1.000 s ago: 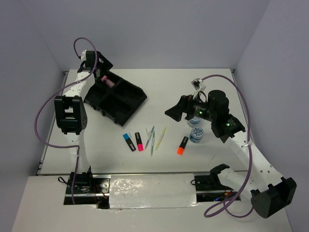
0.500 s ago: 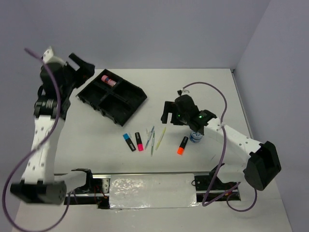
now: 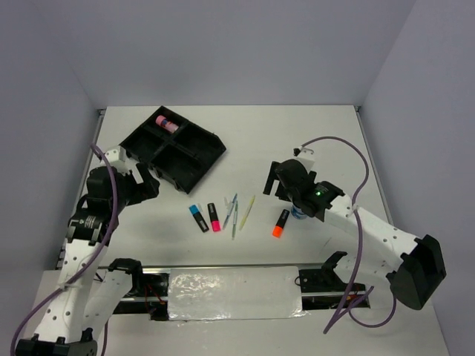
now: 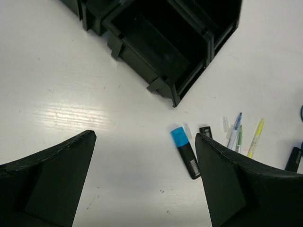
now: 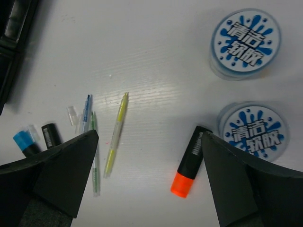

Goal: Sort the stationery into containers
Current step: Pick up the stationery from the center of the board.

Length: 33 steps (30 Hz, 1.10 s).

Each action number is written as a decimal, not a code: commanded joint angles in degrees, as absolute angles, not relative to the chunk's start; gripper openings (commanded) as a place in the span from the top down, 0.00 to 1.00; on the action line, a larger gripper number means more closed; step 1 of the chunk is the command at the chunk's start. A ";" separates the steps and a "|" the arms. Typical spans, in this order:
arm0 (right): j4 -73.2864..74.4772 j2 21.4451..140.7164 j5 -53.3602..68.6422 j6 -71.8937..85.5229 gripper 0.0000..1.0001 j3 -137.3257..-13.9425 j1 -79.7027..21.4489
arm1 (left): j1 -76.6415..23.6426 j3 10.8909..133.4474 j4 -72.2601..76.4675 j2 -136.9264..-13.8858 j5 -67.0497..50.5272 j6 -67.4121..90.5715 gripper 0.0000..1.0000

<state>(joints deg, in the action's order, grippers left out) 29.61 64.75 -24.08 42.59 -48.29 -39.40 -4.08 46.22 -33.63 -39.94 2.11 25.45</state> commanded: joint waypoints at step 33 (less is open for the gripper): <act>29.97 90.96 -8.61 14.33 0.11 -62.48 -11.95 | -8.61 48.34 -28.83 -43.33 -2.72 21.36 0.01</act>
